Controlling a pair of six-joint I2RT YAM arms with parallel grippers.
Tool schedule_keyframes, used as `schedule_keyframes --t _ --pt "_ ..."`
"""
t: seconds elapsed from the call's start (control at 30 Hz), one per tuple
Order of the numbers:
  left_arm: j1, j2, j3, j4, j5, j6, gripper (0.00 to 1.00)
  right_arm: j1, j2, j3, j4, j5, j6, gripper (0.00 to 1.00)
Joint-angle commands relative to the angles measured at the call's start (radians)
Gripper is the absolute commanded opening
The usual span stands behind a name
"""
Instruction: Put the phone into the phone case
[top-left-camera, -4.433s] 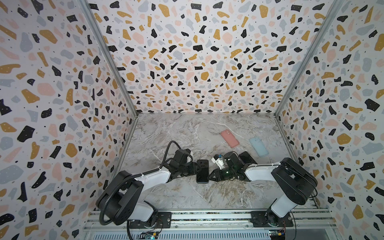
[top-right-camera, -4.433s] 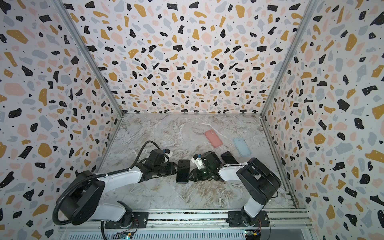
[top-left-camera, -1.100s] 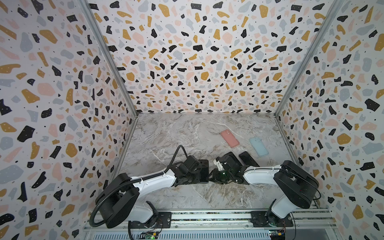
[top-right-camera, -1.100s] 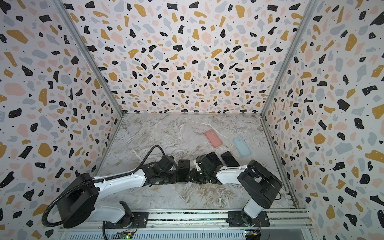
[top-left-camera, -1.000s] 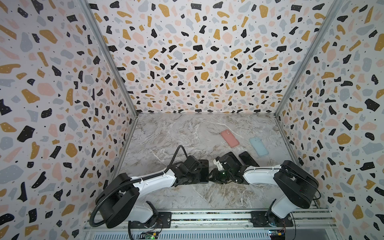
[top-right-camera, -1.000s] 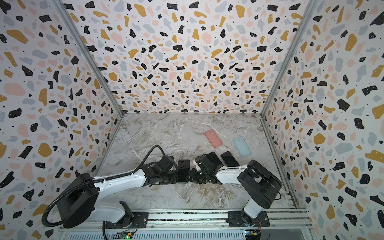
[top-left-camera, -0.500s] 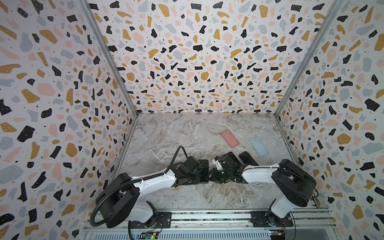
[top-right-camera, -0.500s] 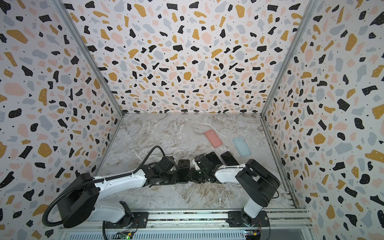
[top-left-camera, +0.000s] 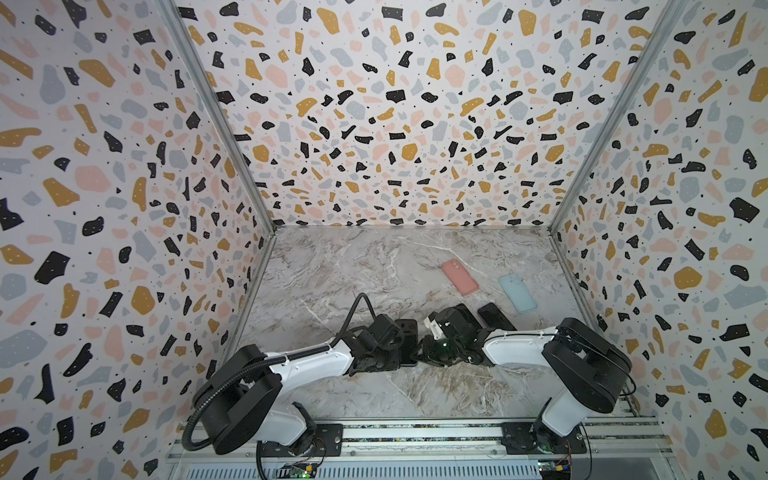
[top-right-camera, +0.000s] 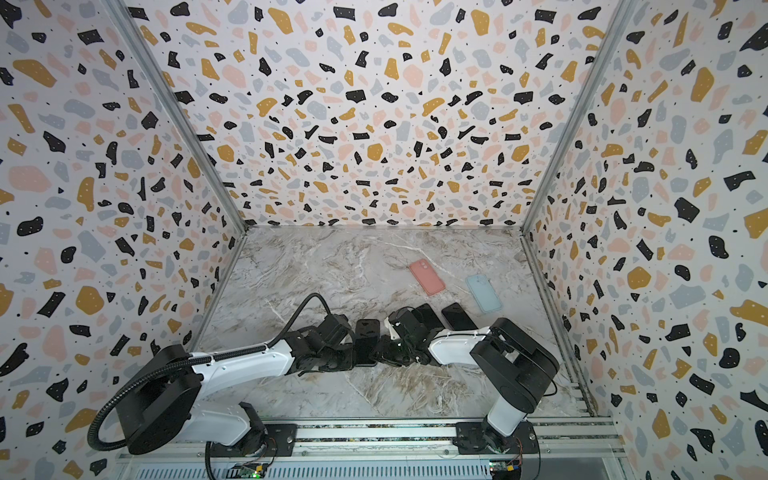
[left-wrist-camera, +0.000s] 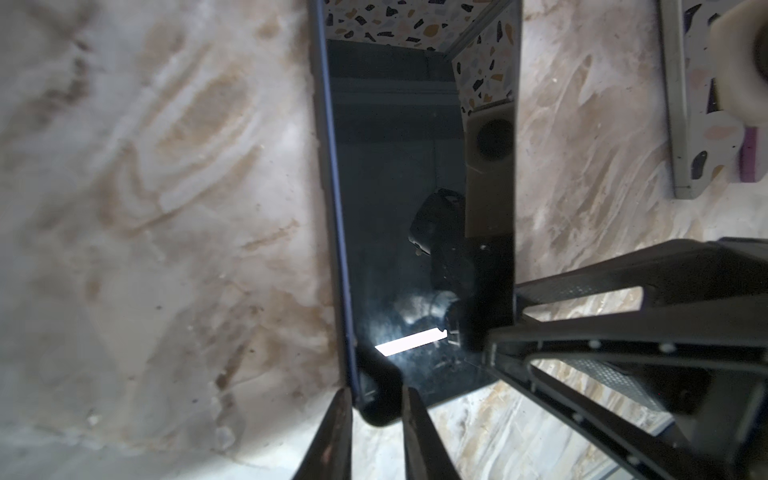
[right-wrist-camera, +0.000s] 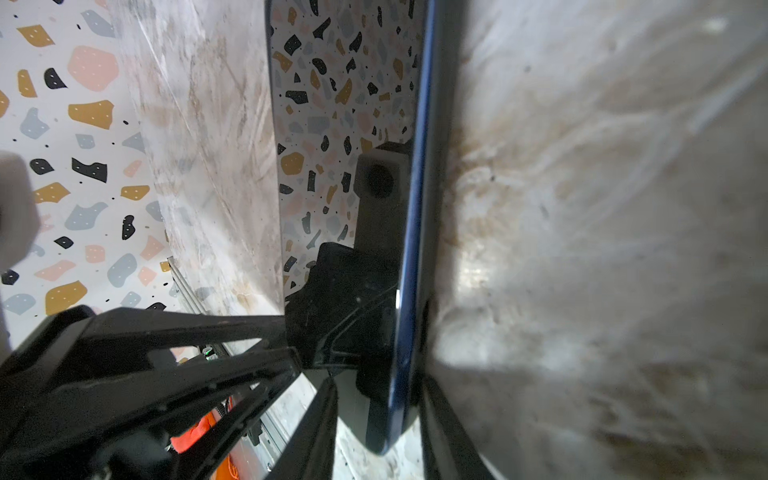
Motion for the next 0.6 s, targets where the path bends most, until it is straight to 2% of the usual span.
schedule_keyframes --t 0.0,0.57 --pt "-0.014 0.020 -0.005 0.034 0.019 -0.008 0.21 0.005 0.014 0.027 -0.011 -0.001 -0.010 0.35" --pt "-0.018 0.052 -0.006 0.037 0.015 0.007 0.08 0.012 0.017 0.032 -0.010 -0.003 -0.009 0.34"
